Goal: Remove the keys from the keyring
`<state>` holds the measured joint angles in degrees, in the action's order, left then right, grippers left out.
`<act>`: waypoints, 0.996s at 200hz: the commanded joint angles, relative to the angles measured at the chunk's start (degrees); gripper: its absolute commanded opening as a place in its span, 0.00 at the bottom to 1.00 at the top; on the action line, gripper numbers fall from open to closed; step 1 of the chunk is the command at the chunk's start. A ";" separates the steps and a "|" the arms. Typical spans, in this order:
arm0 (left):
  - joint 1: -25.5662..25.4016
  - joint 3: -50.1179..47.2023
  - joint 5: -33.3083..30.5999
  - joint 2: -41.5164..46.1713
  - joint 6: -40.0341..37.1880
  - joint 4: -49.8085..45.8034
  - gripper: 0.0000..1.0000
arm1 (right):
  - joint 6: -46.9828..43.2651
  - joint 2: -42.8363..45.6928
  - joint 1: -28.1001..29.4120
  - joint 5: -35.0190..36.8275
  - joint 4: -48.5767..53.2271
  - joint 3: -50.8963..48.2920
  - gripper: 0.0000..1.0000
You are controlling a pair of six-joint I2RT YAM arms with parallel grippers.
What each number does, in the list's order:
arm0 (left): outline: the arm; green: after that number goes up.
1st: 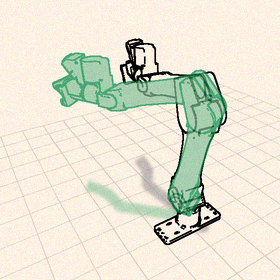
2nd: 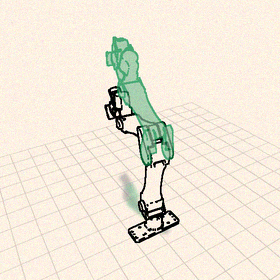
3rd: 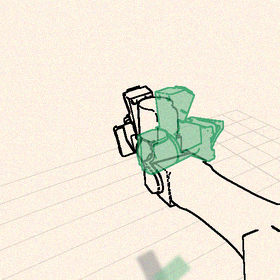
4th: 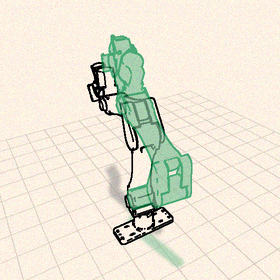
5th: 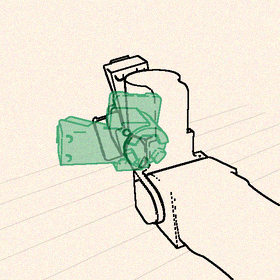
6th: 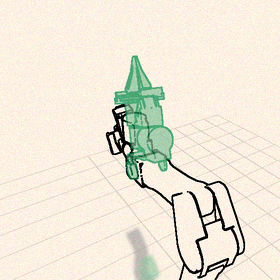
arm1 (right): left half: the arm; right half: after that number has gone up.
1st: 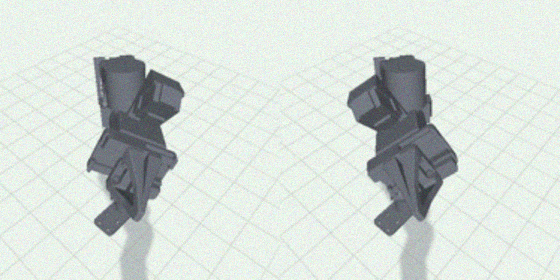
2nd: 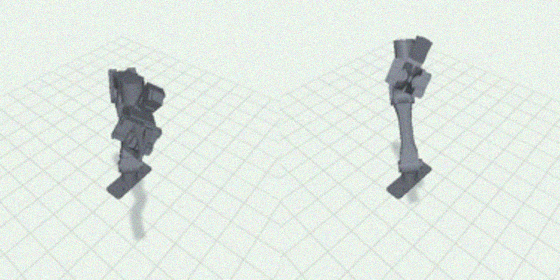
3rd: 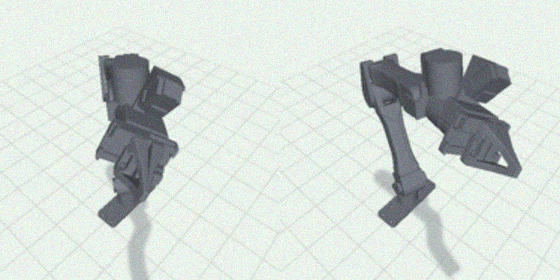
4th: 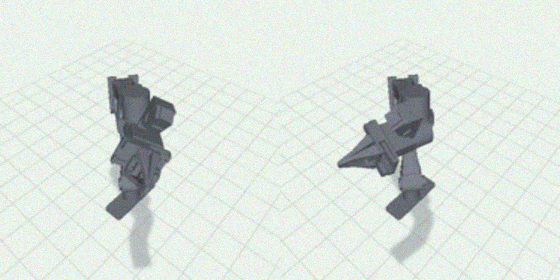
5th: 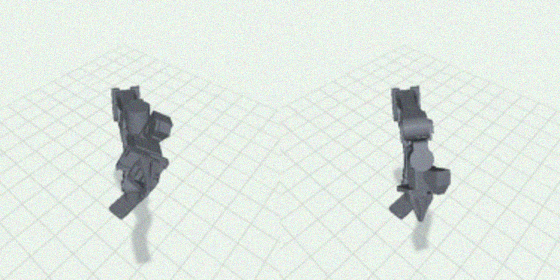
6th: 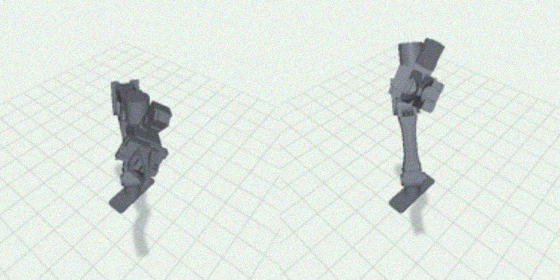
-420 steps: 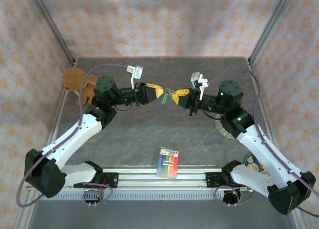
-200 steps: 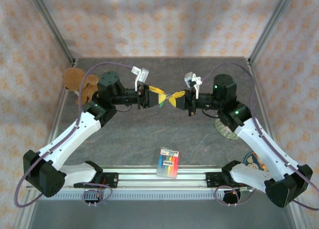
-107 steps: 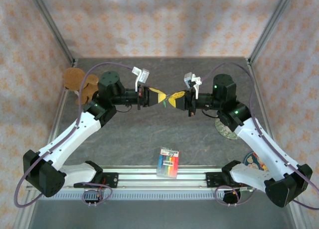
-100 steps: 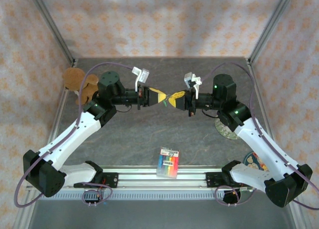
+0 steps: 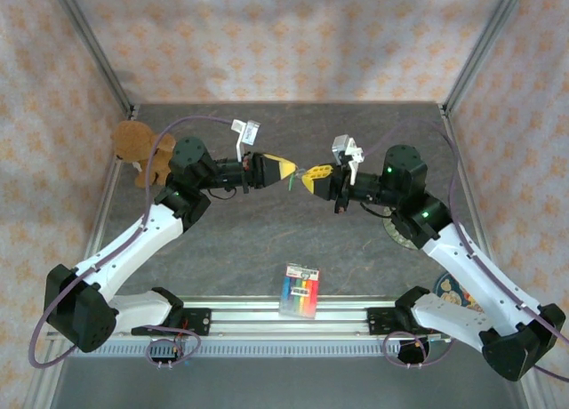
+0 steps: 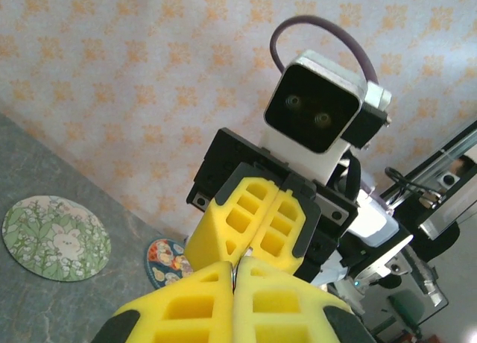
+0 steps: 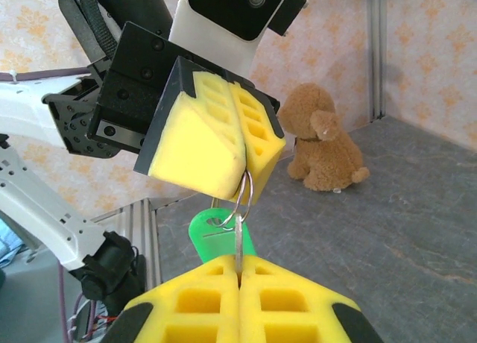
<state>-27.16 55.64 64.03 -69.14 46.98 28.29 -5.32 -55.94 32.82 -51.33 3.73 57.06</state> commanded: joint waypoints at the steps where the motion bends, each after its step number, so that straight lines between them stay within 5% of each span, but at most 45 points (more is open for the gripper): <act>1: 1.33 -0.13 -2.85 0.68 2.75 7.64 0.00 | -0.65 1.70 1.04 3.00 -2.99 -1.98 0.00; 25: 1.37 -0.74 -3.21 0.77 2.60 7.06 0.00 | 0.03 2.15 1.48 4.74 -4.17 -2.22 0.00; 33: 1.40 -1.05 -3.29 1.02 2.20 6.80 0.11 | 0.05 2.04 1.50 4.84 -3.55 -1.73 0.00; 72: 2.49 -1.55 -5.00 3.94 -3.57 -0.55 0.33 | -2.57 -0.07 1.50 4.37 5.55 2.75 0.00; 199: 3.56 7.97 0.51 3.40 -24.48 -30.77 0.55 | -8.06 -10.56 1.46 -2.65 23.86 15.34 0.00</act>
<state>-23.86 61.17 61.49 -65.04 26.89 2.98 -11.55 -65.91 34.09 -50.85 24.51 69.65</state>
